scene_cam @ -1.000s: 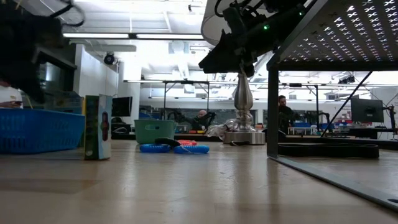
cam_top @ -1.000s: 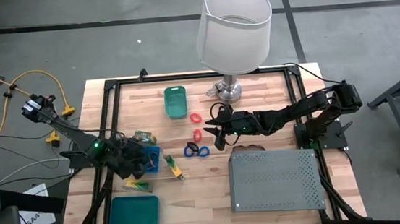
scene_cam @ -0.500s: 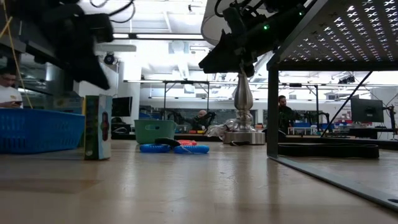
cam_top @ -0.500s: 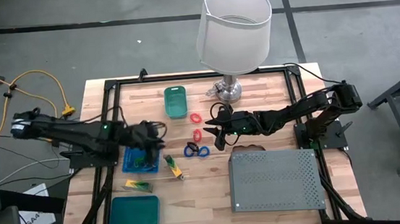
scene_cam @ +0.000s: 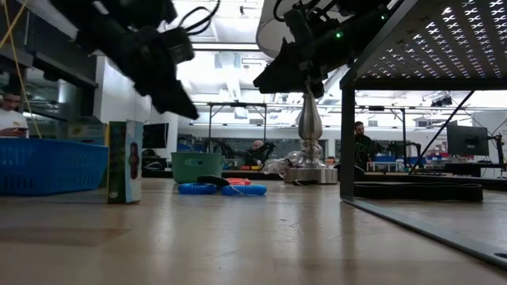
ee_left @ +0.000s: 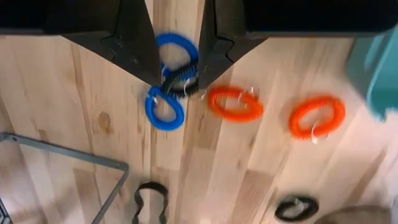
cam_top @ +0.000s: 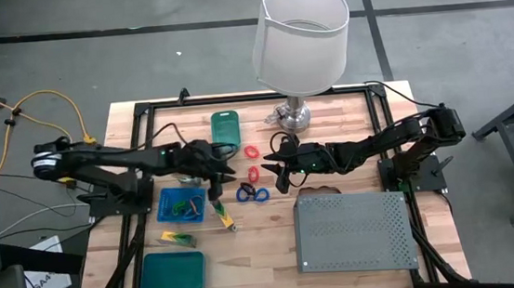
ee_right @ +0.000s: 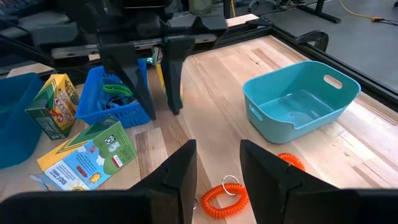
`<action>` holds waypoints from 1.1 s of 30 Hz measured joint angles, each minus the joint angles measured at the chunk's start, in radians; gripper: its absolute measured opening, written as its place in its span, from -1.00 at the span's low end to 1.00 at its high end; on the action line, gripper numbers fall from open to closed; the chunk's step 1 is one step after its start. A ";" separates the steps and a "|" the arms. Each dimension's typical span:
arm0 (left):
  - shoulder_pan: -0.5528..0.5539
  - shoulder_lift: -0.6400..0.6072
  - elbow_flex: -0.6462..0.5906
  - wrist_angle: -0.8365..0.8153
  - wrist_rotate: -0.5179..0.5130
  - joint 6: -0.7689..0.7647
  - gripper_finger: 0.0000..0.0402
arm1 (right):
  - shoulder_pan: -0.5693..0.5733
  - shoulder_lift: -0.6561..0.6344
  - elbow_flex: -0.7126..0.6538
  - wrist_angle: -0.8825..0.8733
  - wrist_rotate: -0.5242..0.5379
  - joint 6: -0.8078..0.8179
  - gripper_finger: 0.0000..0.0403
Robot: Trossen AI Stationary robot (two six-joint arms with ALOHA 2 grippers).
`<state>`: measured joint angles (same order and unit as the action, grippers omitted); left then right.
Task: Pick & Place Office Desk Supplies
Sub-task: Put the black rubber bands into the top blue bin
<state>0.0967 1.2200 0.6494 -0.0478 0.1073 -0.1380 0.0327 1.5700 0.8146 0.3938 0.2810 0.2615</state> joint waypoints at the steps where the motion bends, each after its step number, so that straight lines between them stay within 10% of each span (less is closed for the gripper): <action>1: -0.003 0.023 0.023 0.001 0.001 0.014 -0.50 | 0.000 0.000 0.000 0.000 0.000 0.000 -0.45; 33: -0.027 0.130 0.121 0.047 -0.066 0.063 -0.50 | 0.000 0.000 0.000 -0.002 0.000 0.000 -0.45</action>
<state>0.0700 1.3499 0.7704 -0.0012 0.0411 -0.0753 0.0327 1.5700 0.8146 0.3920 0.2810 0.2615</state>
